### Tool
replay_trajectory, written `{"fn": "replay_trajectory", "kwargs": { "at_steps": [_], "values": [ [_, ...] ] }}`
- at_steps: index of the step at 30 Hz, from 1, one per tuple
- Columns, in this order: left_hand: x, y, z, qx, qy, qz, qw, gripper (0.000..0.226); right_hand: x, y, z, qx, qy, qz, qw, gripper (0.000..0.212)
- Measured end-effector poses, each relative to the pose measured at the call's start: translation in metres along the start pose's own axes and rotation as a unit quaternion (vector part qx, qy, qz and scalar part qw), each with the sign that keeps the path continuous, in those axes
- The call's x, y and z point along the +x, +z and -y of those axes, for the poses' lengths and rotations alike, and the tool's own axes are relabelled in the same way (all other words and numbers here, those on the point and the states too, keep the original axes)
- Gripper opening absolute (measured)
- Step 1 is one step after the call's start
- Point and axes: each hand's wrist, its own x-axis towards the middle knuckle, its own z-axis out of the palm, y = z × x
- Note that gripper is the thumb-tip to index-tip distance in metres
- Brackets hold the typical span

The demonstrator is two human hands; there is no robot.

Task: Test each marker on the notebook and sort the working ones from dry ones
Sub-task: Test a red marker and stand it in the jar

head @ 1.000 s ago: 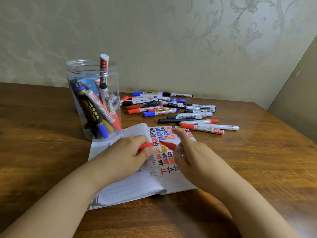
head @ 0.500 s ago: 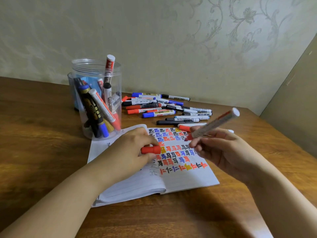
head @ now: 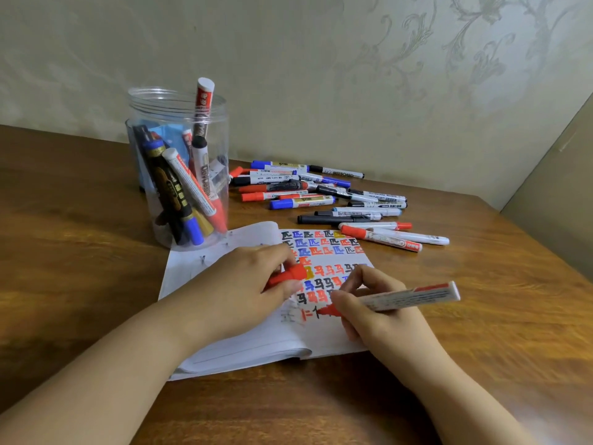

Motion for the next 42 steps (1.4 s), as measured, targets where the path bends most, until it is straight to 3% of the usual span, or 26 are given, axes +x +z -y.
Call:
{"fn": "replay_trajectory", "kwargs": {
  "at_steps": [7, 24, 42],
  "values": [
    [0.0005, 0.003, 0.0012, 0.012, -0.008, 0.019, 1.0, 0.009, 0.0013, 0.0057, -0.0053, -0.071, -0.079, -0.019, 0.994, 0.031],
    [0.0006, 0.003, 0.003, 0.016, -0.02, 0.021, 0.999, 0.009, -0.0032, 0.0072, -0.0059, -0.101, -0.08, 0.046, 0.991, 0.032],
    [0.0004, 0.0031, 0.0041, 0.01, -0.02, 0.021, 1.0, 0.01, -0.0021, 0.0058, -0.005, -0.108, -0.072, 0.028, 0.991, 0.032]
  ]
}}
